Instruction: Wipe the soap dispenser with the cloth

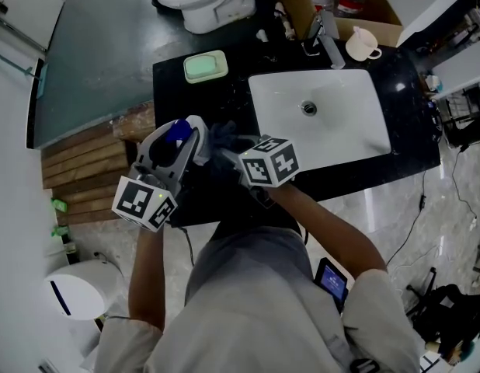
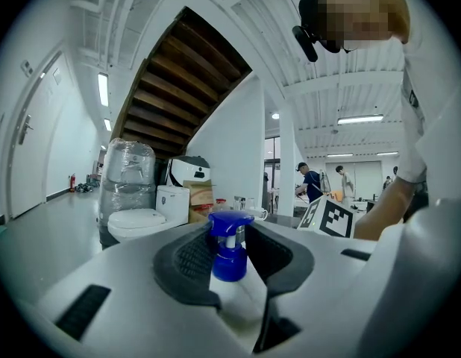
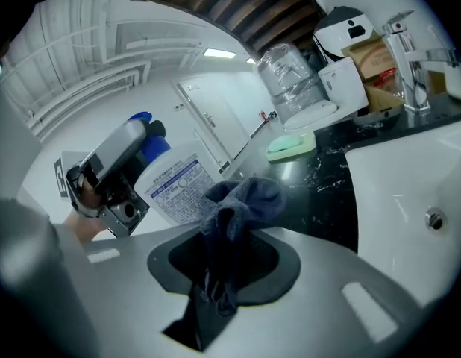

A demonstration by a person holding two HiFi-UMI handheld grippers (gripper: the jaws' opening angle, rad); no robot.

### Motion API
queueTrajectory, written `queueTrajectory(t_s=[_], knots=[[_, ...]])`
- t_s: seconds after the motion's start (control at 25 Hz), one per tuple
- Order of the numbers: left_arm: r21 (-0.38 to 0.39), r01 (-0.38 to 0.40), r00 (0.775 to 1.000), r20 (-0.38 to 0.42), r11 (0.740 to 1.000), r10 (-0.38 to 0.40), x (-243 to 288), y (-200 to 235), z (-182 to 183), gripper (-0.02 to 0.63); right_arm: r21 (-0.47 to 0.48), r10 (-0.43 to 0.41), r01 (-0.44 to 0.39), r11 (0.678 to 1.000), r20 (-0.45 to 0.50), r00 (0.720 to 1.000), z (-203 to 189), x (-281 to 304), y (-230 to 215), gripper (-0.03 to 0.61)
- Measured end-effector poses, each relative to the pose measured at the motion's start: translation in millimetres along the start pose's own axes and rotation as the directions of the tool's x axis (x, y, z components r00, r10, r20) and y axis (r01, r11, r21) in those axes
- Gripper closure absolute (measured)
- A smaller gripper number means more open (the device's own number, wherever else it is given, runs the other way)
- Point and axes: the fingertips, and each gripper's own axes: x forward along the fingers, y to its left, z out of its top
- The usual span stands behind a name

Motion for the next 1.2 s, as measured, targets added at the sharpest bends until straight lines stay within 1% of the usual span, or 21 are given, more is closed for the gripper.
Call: queueTrajectory(t_s=[0.12,0.16,0.24,0.32,0.56,0.76,1.2], knots=[[0.004,0.002,1.000,-0.001,1.000,-0.002,1,-3,0,0.500,0.043,0.021,-0.021,0.999,-0.006,1.000,-2,-1,-1,0.506],[0.002,0.000,1.000,0.001,1.000,0.000,1,-3,0,0.514,0.066,0.029,-0.028,0.997,-0.005,1.000,-3,-1,0,0.506],[0.001,-0.007,1.000,0.001,1.000,0.007,1,-3,0,0.518,0.110,0.041,-0.041,0.993,0.002,0.999,-4,-2,1,0.506],[0.002,-0.012,1.000,0.000,1.000,0.012,2,-3,0,0.518,0.130,0.044,-0.045,0.990,0.008,0.999,-6,-3,3,0.506],[0.004,-0.016,1.000,0.001,1.000,0.016,1,-3,-1,0.518,0.147,0.051,-0.054,0.988,0.022,0.998,-11,-4,12,0.506],[0.013,-0.018,1.000,0.007,1.000,0.018,1,-4,-3,0.518,0.160,0.075,-0.081,0.984,0.042,0.996,-10,-10,22,0.506],[-0.018,-0.036,0.999,0.018,0.999,0.036,-1,3,-3,0.518,0.166,0.114,-0.126,0.978,0.080,0.990,-1,-15,38,0.506]])
